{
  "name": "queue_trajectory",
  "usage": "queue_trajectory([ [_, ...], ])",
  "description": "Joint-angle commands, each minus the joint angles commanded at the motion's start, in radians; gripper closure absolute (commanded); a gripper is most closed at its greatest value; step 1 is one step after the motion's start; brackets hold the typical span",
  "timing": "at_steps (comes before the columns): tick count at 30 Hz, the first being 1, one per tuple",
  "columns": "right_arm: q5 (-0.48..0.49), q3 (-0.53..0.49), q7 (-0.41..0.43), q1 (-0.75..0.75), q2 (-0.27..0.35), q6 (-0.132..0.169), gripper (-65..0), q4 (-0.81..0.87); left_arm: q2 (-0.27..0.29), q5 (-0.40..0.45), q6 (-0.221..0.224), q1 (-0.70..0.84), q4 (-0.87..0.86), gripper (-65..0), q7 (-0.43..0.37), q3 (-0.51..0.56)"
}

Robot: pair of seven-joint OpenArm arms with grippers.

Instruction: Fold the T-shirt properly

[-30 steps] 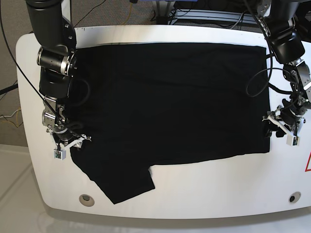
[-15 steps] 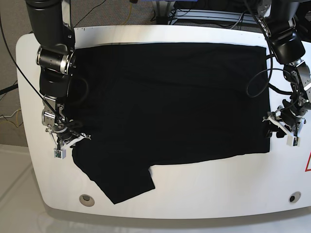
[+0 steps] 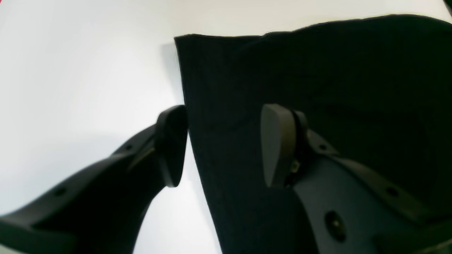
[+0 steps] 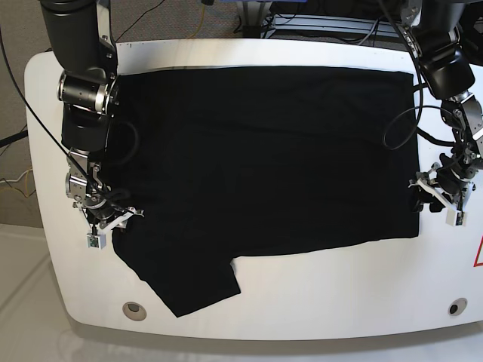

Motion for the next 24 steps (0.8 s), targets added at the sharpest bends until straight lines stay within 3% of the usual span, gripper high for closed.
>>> queue_trajectory([
  [5,-0.007,-0.008,-0.001,-0.016,0.001,0.003,-19.7,0.002,-0.002,-0.002,0.001,-0.025,-0.045,-30.7,-0.008,-0.002],
  [15,-0.081,0.008,-0.004,-0.045,0.001,0.064,-13.3,0.01,-0.004,0.005,-0.008,-0.042,-0.015,-31.0,0.006,0.007],
  [17,-0.08,0.008,-0.02,-0.042,-0.001,0.068,-10.9,0.007,-0.003,0.009,-0.008,-0.04,-0.003,-31.3,0.009,0.006],
  [24,-0.074,0.008,-0.017,-0.039,-0.002,0.066,-12.1,0.0,-0.003,0.013,-0.008,-0.039,-0.006,-31.6,0.005,0.008],
])
